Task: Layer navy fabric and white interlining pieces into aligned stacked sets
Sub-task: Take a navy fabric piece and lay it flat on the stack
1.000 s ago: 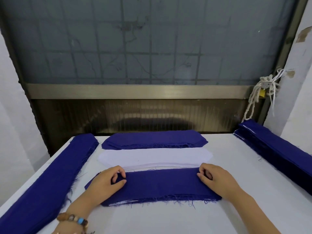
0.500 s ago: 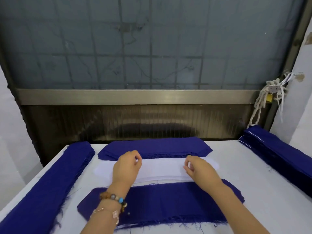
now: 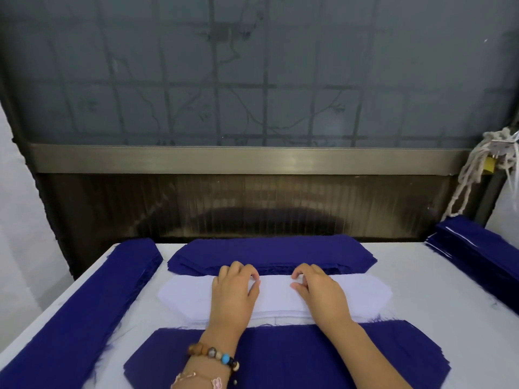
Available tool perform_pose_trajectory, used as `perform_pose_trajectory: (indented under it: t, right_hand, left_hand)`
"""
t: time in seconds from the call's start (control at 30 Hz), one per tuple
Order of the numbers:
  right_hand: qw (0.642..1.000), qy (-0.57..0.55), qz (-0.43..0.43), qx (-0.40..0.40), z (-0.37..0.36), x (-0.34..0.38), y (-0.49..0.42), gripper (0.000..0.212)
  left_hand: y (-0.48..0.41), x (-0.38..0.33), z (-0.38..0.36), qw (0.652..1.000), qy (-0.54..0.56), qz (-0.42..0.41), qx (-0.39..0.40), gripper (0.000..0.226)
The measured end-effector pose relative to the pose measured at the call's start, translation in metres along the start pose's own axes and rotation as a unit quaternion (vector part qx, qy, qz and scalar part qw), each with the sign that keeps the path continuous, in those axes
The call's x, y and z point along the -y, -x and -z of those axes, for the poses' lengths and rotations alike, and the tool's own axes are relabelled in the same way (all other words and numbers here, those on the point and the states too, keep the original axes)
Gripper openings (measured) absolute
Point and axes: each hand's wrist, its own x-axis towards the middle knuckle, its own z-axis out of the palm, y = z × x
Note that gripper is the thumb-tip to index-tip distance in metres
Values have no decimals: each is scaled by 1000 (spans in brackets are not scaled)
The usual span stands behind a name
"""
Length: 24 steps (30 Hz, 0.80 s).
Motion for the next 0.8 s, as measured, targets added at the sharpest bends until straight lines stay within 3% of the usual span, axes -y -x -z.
perform_pose_trajectory:
  t: [0.37,0.6,0.73,0.8]
  right_hand:
    - [999,34,-11,-1,-6,3,-2,4]
    - [995,69,52,-44,-6,1,1,9]
    - [993,71,69,-56,-4,0,4,11]
    - [995,34,79,-47,-2,1,6,23]
  left_hand:
    - [2,-5,5,998,-6,-44,39,12]
    - [2,-8,9,998,17,-43,48,8]
    - [1,-10,12,998,-16,-49,41,31]
    - [-1,-12,14,997,-27,-57,39,22]
